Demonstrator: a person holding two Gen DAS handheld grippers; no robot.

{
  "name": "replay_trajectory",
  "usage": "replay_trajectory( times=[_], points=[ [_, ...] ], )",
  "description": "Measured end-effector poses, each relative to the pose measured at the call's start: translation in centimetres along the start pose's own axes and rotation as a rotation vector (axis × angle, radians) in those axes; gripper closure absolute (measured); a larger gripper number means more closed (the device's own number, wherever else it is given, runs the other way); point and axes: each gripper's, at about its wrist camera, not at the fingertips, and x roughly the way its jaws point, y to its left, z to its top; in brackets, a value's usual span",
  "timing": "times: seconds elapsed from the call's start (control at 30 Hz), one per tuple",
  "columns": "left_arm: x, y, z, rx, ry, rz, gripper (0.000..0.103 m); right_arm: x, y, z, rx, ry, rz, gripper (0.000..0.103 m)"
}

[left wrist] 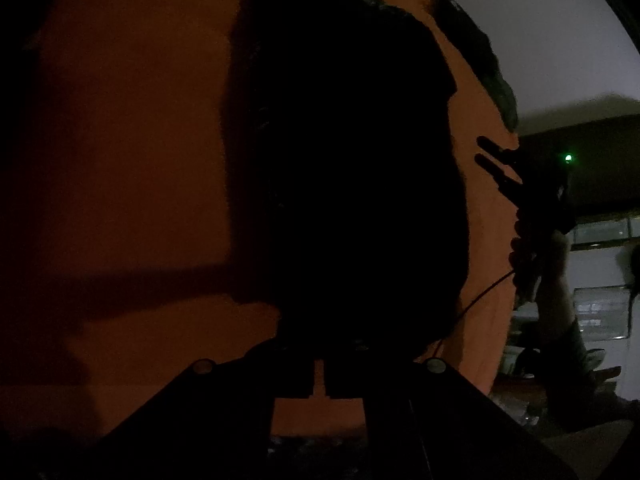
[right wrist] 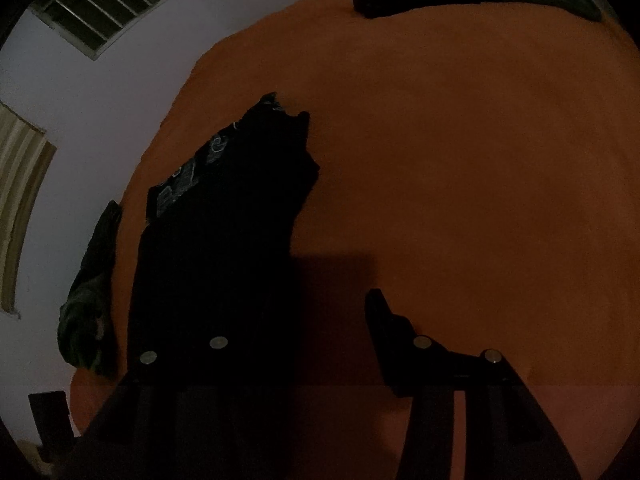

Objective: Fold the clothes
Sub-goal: 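Grasp the folded shirt edge with both grippers and lift it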

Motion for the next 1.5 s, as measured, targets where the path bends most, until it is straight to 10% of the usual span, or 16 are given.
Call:
replay_trajectory(
  times=[0.23, 0.43, 0.6, 0.83, 0.93, 1.1, 1.3, 1.5],
  points=[
    [-3.3, 1.2, 2.3, -0.022, -0.022, 0.012, 0.086, -0.2, -0.1, 0.2, -0.002, -0.002, 0.012, 0.057],
    [-6.1, -3.4, 9.9, 0.170, -0.145, 0.079, 0.073, -0.3, -0.6, 0.3, 0.000, -0.028, 0.056, 0.056],
    [-1.4, -9.7, 18.3, 0.379, -0.174, 0.142, 0.049, 0.4, -0.9, 0.5, 0.031, -0.049, 0.116, 0.056],
    [11.0, -8.5, 27.6, 0.294, -0.123, 0.232, 0.048, 1.5, -0.9, 0.8, 0.028, -0.055, 0.182, 0.056],
    [10.5, -8.2, 30.2, 0.250, -0.235, 0.238, 0.048, 1.7, -1.4, 0.8, 0.024, -0.060, 0.185, 0.056],
    [6.5, -8.7, 29.6, 0.204, -0.231, 0.202, 0.048, 1.9, -2.8, 0.3, 0.073, -0.050, 0.211, 0.056],
    [6.2, -5.6, 24.7, 0.285, -0.130, 0.340, 0.048, 1.6, -2.6, 0.3, 0.073, -0.052, 0.242, 0.056],
    [6.2, -4.4, 29.0, 0.295, -0.237, 0.401, 0.048, 2.1, -1.3, 0.8, 0.039, -0.048, 0.238, 0.056]
  ],
)
